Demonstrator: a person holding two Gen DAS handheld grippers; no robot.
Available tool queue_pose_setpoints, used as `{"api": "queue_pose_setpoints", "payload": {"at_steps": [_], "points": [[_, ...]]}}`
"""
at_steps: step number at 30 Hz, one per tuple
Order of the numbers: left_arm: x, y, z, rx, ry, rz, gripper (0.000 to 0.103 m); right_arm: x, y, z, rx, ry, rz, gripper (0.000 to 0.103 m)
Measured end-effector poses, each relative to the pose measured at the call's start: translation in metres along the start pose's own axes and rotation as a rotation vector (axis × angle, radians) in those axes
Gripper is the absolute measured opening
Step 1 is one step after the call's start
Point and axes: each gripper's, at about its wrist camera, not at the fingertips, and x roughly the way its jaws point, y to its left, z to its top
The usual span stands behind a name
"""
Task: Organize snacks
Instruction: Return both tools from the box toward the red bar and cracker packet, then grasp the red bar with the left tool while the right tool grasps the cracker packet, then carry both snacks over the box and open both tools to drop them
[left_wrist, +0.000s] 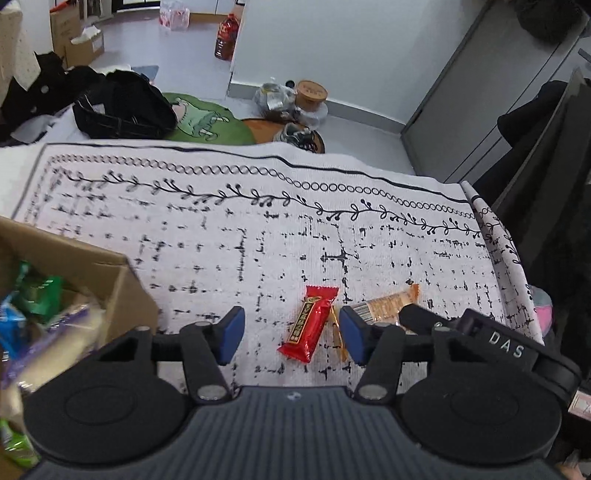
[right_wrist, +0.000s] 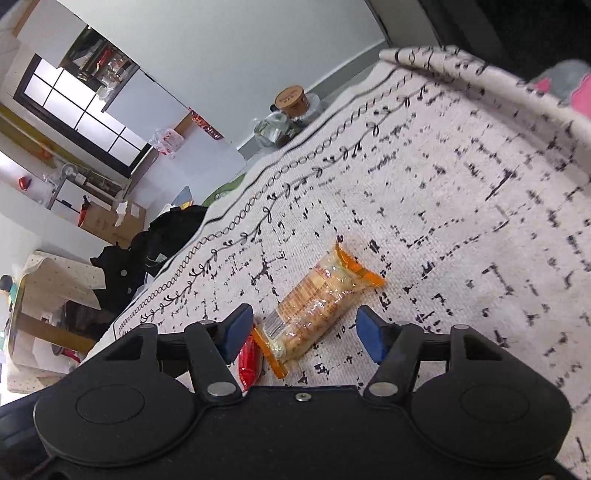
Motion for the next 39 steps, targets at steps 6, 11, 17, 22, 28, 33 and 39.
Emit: {"api": "queue_pose_setpoints", "payload": {"at_steps": [6,11,17,22,28,33,39], "points": [[0.031,-0.004,0.001,0.001,0.03,-0.018,0.049,0.02,-0.007,0.001,0.015,0.026,0.006,0.059],[0.053,-0.004,-0.001,0.004,0.073,-0.024,0.049,0.027,-0.007,0.004,-0.002,0.014,0.006,0.059],[0.067,-0.008,-0.006,0.026,0.092,-0.006,0.049,0.036,-0.001,0.006,-0.036,-0.007,-0.003,0.062],[0.068,-0.011,-0.006,0.038,0.089,-0.007,0.04,0.044,0.01,0.004,-0.093,-0.018,-0.02,0.075],[0.067,-0.015,-0.012,0.083,0.072,0.02,0.021,0.044,0.013,0.001,-0.154,-0.033,-0.09,0.049],[0.055,-0.01,-0.016,0.065,0.062,0.024,0.021,0.036,0.005,0.002,-0.126,-0.034,-0.063,0.041],[0.022,-0.001,-0.016,0.046,0.025,0.011,0.021,0.02,0.002,-0.002,-0.078,-0.017,-0.004,0.024]]}}
